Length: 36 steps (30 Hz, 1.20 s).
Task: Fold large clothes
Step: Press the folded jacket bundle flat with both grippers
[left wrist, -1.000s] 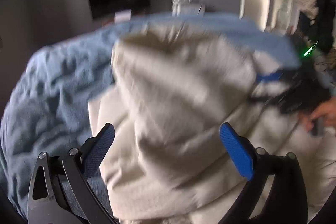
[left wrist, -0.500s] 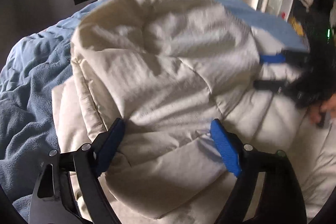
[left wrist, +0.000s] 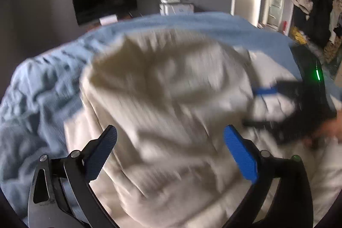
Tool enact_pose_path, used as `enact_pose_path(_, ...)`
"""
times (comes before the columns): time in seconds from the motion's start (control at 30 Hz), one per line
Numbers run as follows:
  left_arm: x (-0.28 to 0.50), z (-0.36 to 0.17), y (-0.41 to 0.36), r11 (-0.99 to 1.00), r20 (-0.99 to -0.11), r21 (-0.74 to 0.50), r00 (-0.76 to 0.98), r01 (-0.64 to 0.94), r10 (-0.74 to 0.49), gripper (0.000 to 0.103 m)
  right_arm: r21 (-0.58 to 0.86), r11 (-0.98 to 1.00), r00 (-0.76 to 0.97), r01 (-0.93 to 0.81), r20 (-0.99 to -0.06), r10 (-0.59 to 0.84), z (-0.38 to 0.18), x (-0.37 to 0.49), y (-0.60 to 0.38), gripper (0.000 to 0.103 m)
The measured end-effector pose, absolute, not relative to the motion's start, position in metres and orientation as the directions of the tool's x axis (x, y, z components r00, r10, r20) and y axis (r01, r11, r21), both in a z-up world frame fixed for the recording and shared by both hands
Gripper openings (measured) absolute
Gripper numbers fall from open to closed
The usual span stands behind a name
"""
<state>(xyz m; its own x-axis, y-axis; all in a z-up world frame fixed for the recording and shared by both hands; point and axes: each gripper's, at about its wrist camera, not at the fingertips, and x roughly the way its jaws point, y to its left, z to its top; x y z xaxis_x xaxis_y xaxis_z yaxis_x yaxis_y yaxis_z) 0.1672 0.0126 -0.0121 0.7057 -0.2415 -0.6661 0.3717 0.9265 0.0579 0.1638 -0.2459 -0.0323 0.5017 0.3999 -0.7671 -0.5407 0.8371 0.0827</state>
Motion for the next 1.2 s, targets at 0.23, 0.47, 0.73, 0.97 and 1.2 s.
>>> enact_pose_path(0.23,0.242,-0.025,0.035,0.977,-0.731,0.029,0.671,0.210,-0.123,0.096,0.100,0.833,0.496,-0.544,-0.762,0.416,-0.035,0.165,-0.248,0.083)
enact_pose_path(0.47,0.244,-0.063,0.068,0.976,-0.772,-0.073,0.609,0.204,-0.185,0.097,0.158,0.797,0.467,-0.584,-0.738,0.488,-0.005,0.173,-0.263,0.083)
enact_pose_path(0.73,0.243,-0.068,0.069,0.973,-0.752,-0.092,0.626,0.211,-0.207,0.097,0.142,0.885,0.580,-0.443,-0.707,0.404,0.031,0.252,-0.263,0.082)
enact_pose_path(0.97,0.245,-0.073,0.067,0.970,-0.754,-0.095,0.621,0.223,-0.216,0.097,0.038,0.926,0.538,-0.375,-0.805,0.251,-0.014,0.296,-0.240,0.082)
enact_pose_path(1.2,0.244,-0.079,0.054,0.973,-0.762,-0.007,0.629,0.232,-0.156,0.097,0.071,0.931,0.501,-0.358,-0.827,0.256,-0.038,0.298,-0.247,0.082)
